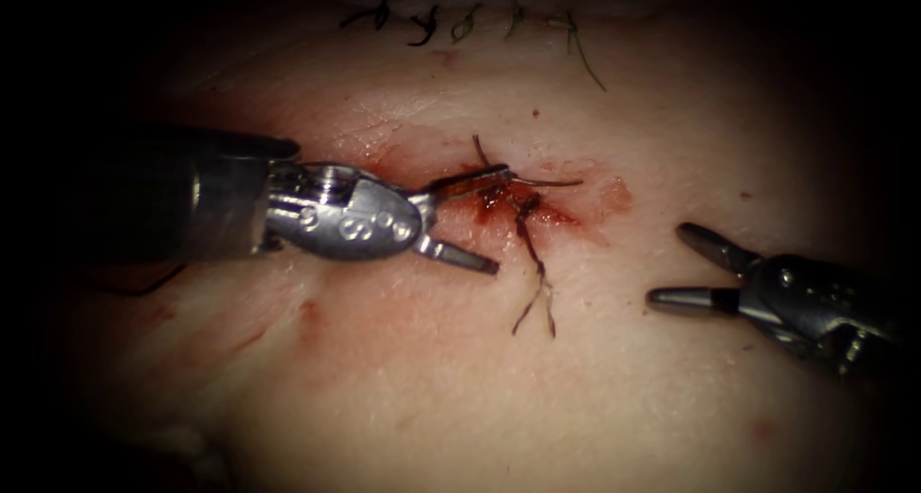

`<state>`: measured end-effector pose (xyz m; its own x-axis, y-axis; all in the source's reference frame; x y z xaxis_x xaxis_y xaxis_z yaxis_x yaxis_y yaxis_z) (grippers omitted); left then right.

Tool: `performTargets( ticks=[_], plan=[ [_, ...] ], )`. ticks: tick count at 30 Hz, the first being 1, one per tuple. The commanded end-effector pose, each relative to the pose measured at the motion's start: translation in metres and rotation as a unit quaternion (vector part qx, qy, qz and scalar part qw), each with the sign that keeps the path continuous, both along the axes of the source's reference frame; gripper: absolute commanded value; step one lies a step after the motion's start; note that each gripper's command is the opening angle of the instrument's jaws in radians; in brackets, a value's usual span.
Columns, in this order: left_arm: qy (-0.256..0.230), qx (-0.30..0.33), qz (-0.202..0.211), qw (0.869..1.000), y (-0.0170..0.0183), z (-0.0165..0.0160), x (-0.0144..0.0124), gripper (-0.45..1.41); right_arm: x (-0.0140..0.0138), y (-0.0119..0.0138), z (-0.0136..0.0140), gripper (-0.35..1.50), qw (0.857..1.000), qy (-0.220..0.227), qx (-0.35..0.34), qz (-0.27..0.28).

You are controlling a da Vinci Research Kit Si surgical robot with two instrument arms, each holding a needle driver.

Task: Wound Closure

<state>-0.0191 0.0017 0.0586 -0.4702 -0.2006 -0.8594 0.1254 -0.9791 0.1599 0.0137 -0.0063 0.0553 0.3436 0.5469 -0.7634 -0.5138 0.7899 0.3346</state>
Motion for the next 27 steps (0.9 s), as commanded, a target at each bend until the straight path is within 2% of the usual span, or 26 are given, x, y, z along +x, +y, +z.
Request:
performTargets(
  ticks=[1,6,19,24,27],
  plan=[
    [0.0,-0.002,0.001,1.0,-0.0005,0.0008,-0.0006,0.73,0.0007,-0.0004,0.0008,1.48,1.0,0.002,0.001,0.0],
    [-0.006,-0.002,0.009,1.0,-0.002,0.0017,-0.0011,0.71,0.0007,-0.0005,0.0008,1.48,1.0,0.002,0.001,0.0],
    [-0.003,-0.005,0.004,1.0,-0.0026,0.0027,-0.0041,0.68,0.0007,-0.0008,0.0006,1.48,1.0,0.002,0.0,-0.001],
    [-0.006,-0.004,0.007,1.0,-0.0034,0.0024,-0.0045,0.68,0.0005,-0.0007,0.0007,1.48,1.0,0.002,0.0,-0.001],
    [-0.006,-0.003,0.007,1.0,-0.0039,0.0019,-0.0047,0.61,0.0005,-0.0007,0.0007,1.48,1.0,0.001,0.001,-0.002]
  ],
)
